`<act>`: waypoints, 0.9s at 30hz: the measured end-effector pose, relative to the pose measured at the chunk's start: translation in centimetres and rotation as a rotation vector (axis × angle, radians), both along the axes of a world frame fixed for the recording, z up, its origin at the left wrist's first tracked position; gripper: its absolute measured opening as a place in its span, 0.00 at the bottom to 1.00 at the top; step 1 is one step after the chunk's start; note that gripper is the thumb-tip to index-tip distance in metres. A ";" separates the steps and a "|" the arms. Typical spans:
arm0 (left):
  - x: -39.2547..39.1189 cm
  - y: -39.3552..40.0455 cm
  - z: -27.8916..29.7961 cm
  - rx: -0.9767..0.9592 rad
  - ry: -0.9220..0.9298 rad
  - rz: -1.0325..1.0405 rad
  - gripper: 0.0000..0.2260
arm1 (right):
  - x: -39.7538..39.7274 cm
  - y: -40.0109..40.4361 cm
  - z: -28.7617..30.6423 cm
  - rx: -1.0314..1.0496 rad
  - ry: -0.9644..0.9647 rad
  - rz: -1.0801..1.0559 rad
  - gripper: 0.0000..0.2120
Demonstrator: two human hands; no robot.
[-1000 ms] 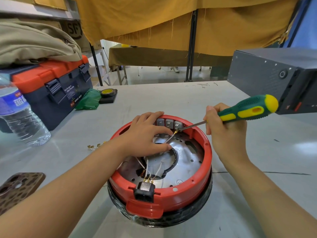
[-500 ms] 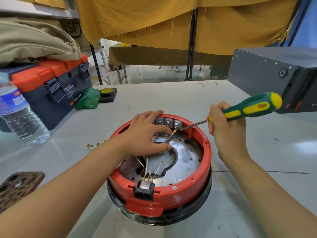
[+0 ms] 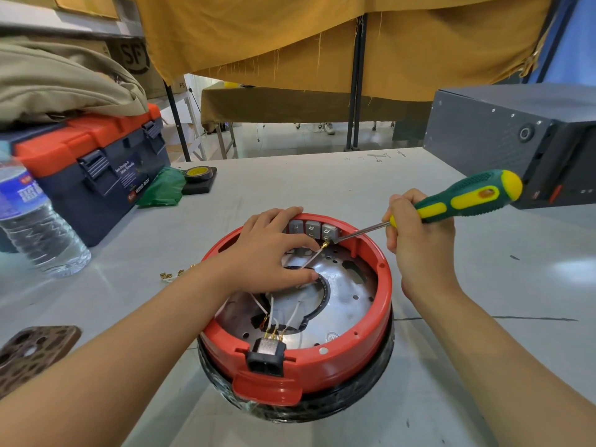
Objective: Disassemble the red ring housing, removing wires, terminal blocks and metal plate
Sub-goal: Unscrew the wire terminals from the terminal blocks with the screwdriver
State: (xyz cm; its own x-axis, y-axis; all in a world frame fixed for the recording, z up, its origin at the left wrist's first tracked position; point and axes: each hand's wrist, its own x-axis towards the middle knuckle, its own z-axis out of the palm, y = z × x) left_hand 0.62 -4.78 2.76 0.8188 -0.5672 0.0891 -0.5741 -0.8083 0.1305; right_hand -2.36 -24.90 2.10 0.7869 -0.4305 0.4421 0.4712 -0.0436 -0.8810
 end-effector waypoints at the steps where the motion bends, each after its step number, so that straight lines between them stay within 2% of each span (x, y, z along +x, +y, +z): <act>1: 0.0 0.0 0.0 0.000 0.000 0.001 0.20 | 0.0 0.1 0.1 0.005 0.004 0.000 0.18; 11: -0.1 -0.1 0.0 0.010 -0.002 0.009 0.19 | 0.4 0.2 0.9 0.056 0.061 -0.001 0.14; 16: 0.0 -0.1 0.0 -0.005 0.004 0.003 0.16 | 0.8 -0.1 0.7 0.172 0.205 0.046 0.13; 21: -0.1 -0.1 0.0 -0.021 -0.002 0.000 0.17 | 0.6 0.0 0.9 0.058 0.153 0.018 0.12; 27: 0.0 -0.1 0.1 -0.042 0.009 0.000 0.17 | 0.4 -0.4 1.2 0.116 0.136 0.023 0.11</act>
